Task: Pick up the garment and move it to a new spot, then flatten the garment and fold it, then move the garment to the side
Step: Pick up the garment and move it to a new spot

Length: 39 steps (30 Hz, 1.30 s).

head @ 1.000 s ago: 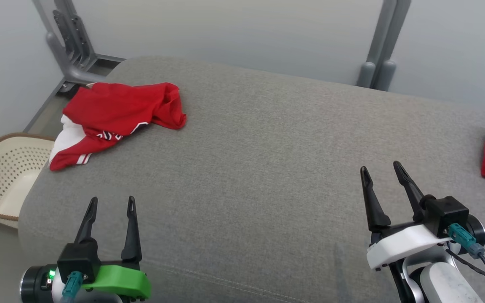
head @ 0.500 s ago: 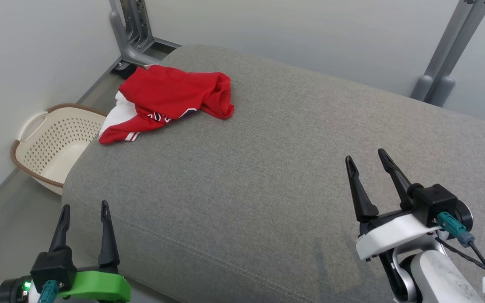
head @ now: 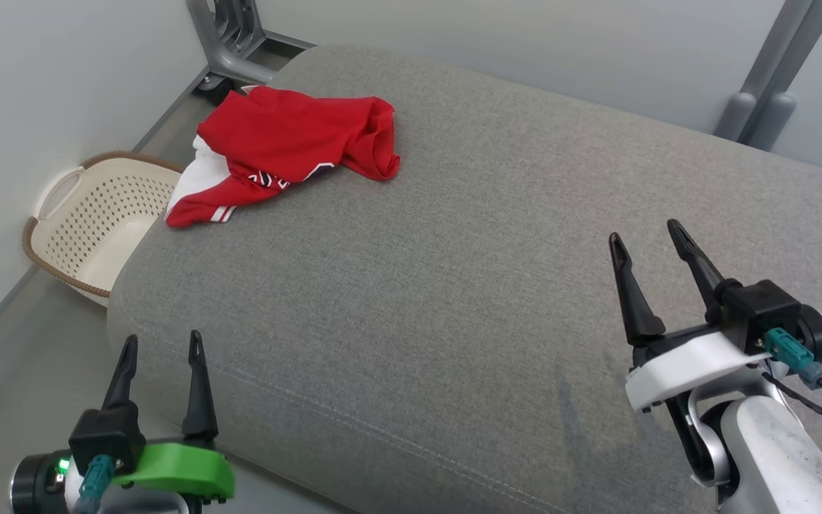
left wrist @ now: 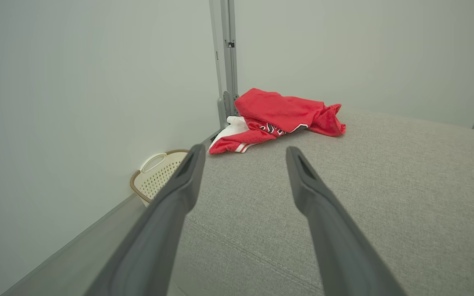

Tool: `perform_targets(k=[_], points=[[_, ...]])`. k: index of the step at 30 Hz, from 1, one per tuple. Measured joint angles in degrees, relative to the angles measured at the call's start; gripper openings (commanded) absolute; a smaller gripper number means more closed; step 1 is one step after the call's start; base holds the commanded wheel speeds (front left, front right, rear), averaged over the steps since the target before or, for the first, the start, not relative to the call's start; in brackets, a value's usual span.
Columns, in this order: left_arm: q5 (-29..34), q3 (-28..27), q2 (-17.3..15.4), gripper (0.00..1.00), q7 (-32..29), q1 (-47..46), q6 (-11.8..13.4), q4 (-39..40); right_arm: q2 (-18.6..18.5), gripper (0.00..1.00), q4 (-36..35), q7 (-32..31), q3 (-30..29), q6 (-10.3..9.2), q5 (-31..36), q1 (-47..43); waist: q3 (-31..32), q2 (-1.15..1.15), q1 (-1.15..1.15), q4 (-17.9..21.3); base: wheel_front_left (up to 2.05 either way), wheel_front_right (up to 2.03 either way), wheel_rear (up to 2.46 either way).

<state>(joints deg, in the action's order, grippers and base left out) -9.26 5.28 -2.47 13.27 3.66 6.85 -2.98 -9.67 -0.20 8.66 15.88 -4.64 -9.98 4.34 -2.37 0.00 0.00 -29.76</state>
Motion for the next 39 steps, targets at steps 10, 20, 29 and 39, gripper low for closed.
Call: perform_targets(k=[10,20,29,39], points=[[-2.15,2.70,0.26,1.00,-3.13,-16.94,-0.01,-2.56,-3.50,1.00,-3.57,-4.26,-0.42,0.08,2.68,3.61,-5.20,0.00,0.01,0.47,0.00,0.00,0.00],[-7.61,5.32,0.99,1.00,-8.39,-33.90,0.00,-12.62,-6.25,1.00,-8.40,-8.66,0.13,1.33,4.95,9.70,-11.43,0.00,0.01,3.36,0.00,0.00,0.00],[-11.17,2.99,1.58,1.00,-12.71,-44.42,0.00,-24.29,-8.58,1.00,-12.02,-11.46,-0.47,2.41,6.43,13.49,-16.13,0.00,0.01,8.87,0.00,0.00,0.00],[-7.13,-2.38,1.71,1.00,-13.73,-49.94,0.00,-36.78,-9.99,1.00,-13.48,-13.11,-0.48,3.80,6.50,14.52,-19.86,0.00,0.01,14.74,0.00,0.00,0.00]])
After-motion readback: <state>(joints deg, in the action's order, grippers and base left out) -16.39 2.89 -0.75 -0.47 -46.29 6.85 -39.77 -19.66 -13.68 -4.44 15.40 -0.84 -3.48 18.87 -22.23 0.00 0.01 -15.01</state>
